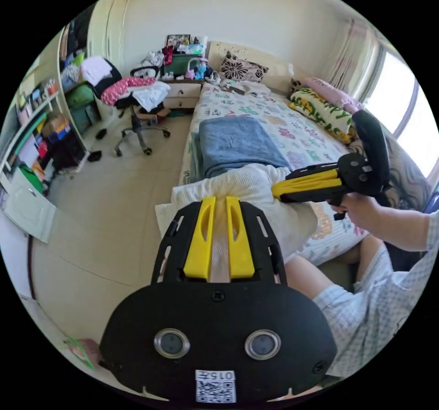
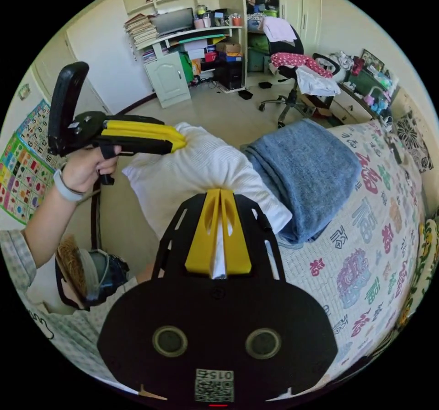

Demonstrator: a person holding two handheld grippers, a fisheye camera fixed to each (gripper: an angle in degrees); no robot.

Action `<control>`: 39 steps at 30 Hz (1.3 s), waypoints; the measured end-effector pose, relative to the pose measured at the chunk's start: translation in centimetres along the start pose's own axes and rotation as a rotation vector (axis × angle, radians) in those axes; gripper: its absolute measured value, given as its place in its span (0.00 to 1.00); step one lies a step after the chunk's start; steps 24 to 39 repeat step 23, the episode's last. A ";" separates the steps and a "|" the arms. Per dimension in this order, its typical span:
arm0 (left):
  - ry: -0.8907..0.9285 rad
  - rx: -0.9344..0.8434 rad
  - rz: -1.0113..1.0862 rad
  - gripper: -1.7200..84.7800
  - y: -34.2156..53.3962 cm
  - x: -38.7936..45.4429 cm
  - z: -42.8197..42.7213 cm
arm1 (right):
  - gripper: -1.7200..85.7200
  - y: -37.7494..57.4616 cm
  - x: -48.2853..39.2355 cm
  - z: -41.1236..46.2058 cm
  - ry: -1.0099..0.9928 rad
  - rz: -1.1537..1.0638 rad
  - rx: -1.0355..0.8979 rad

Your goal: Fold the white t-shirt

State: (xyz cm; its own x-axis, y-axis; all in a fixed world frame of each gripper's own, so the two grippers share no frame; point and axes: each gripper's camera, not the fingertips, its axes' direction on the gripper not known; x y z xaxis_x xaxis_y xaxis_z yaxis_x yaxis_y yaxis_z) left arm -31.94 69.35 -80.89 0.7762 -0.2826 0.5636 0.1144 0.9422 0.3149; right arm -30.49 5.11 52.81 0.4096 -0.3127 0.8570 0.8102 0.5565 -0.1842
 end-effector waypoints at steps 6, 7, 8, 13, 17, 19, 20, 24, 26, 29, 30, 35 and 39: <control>0.127 0.254 -0.006 0.07 4.1 10.3 -5.9 | 0.02 12.3 -2.2 -14.8 0.277 0.165 0.424; 0.146 0.320 0.017 0.07 5.2 13.2 -6.7 | 0.02 16.1 -3.2 -17.9 0.449 0.235 0.558; 0.152 0.385 0.052 0.08 6.3 16.5 -7.2 | 0.03 20.1 -4.0 -20.4 0.624 0.320 0.700; 0.292 0.600 0.224 0.09 8.8 30.3 -6.3 | 0.09 32.8 -1.8 -27.1 0.817 0.468 0.839; 0.599 0.445 0.288 0.10 7.0 42.5 -1.5 | 0.10 44.9 2.2 -33.4 0.934 0.592 0.787; 0.643 0.402 0.339 0.09 6.2 48.5 0.7 | 0.10 50.9 4.4 -35.9 1.035 0.665 0.740; 0.628 0.382 0.398 0.09 5.9 52.9 2.1 | 0.10 54.9 6.1 -37.2 1.118 0.702 0.666; 0.503 0.296 0.673 0.05 5.4 65.6 5.5 | 0.10 65.3 12.4 -40.1 1.251 0.877 0.382; 0.503 0.296 0.673 0.05 5.4 65.6 5.5 | 0.10 65.3 12.4 -40.1 1.251 0.877 0.382; 0.503 0.296 0.673 0.05 5.4 65.6 5.5 | 0.10 65.3 12.4 -40.1 1.251 0.877 0.382; 0.503 0.296 0.673 0.05 5.4 65.6 5.5 | 0.10 65.3 12.4 -40.1 1.251 0.877 0.382; 0.503 0.296 0.673 0.05 5.4 65.6 5.5 | 0.10 65.3 12.4 -40.1 1.251 0.877 0.382; 0.503 0.296 0.673 0.05 5.4 65.6 5.5 | 0.10 65.3 12.4 -40.1 1.251 0.877 0.382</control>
